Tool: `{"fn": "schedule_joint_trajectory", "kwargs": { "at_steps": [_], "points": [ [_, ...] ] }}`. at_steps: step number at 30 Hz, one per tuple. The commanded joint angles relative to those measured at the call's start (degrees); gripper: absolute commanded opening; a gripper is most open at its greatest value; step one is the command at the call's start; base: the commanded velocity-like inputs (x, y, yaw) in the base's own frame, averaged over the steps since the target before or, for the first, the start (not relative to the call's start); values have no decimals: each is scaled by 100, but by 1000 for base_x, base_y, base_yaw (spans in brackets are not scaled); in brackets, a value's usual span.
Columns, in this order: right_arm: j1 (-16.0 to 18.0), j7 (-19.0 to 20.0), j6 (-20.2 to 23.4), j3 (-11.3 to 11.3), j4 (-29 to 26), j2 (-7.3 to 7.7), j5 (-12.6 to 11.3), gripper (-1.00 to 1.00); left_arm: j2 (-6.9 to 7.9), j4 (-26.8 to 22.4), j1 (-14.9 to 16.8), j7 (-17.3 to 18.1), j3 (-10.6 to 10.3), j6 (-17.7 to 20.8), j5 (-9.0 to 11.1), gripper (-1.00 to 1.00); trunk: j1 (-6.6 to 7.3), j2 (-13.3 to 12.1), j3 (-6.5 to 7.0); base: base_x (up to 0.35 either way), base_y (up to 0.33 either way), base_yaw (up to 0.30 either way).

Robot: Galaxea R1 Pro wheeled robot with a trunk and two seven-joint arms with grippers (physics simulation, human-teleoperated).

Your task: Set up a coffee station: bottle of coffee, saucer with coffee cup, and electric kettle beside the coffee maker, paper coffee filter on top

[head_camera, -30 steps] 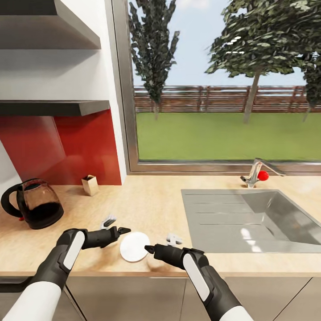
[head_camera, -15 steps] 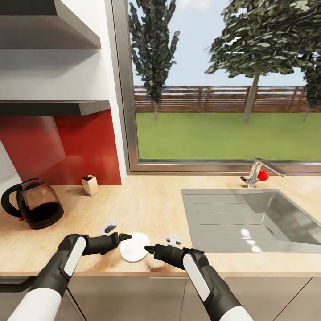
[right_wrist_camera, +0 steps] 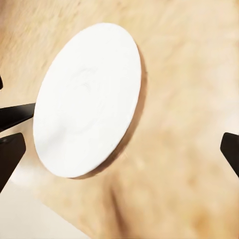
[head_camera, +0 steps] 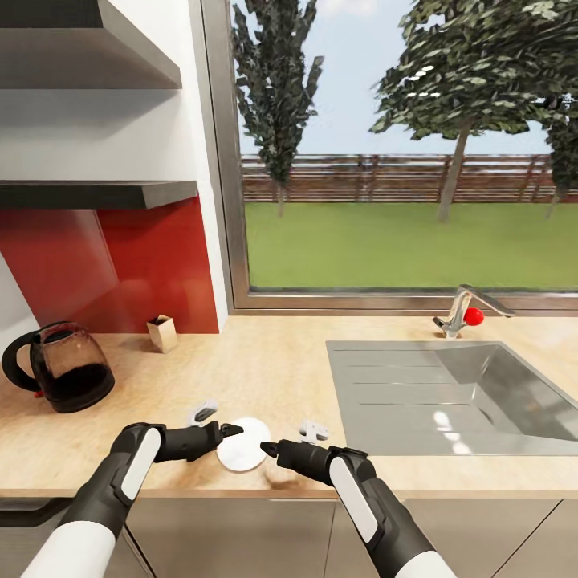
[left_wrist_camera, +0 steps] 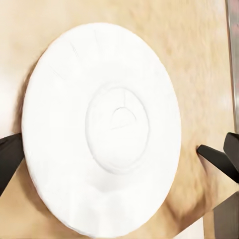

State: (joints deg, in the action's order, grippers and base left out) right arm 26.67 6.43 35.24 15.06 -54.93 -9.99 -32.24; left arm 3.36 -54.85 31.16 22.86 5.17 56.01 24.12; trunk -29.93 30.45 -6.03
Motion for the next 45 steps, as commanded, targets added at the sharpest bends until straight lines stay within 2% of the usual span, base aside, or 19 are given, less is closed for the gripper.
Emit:
{"fn": "schedule_joint_trajectory", "kwargs": {
  "at_steps": [1, 14, 18, 22, 29, 36, 45],
  "points": [
    [4, 2, 36, -4, 0, -1, 25, 100, -13, 0, 4, 34, 10, 33, -48, 100, -3, 9, -13, 0, 0, 0],
    [-2, 7, 36, -4, 8, -1, 25, 100, -128, 0, 4, 34, 10, 42, -35, 100, -3, 9, -13, 0, 0, 0],
    [-3, 7, 36, -4, 8, -1, 25, 100, -213, 0, 4, 34, 10, 42, -35, 100, -3, 9, -13, 0, 0, 0],
    [-4, -13, 36, -9, 10, -1, 38, 100, -370, 0, 5, 34, 2, 42, -46, 100, -3, 9, -13, 0, 0, 0],
    [-1, -28, 36, -14, 482, -1, 29, 100, -422, 0, 5, 34, 8, 42, -48, 100, -3, 9, -13, 0, 0, 0],
    [-3, -28, 36, -16, 522, -1, 25, 100, -443, 0, 4, 34, 6, 42, -44, 100, -3, 9, -13, 0, 0, 0],
    [-1, -31, 36, -30, 521, -1, 25, 100, -593, 0, 12, 34, -3, 42, -46, 100, -3, 9, -13, 0, 0, 0]
  ]
}}
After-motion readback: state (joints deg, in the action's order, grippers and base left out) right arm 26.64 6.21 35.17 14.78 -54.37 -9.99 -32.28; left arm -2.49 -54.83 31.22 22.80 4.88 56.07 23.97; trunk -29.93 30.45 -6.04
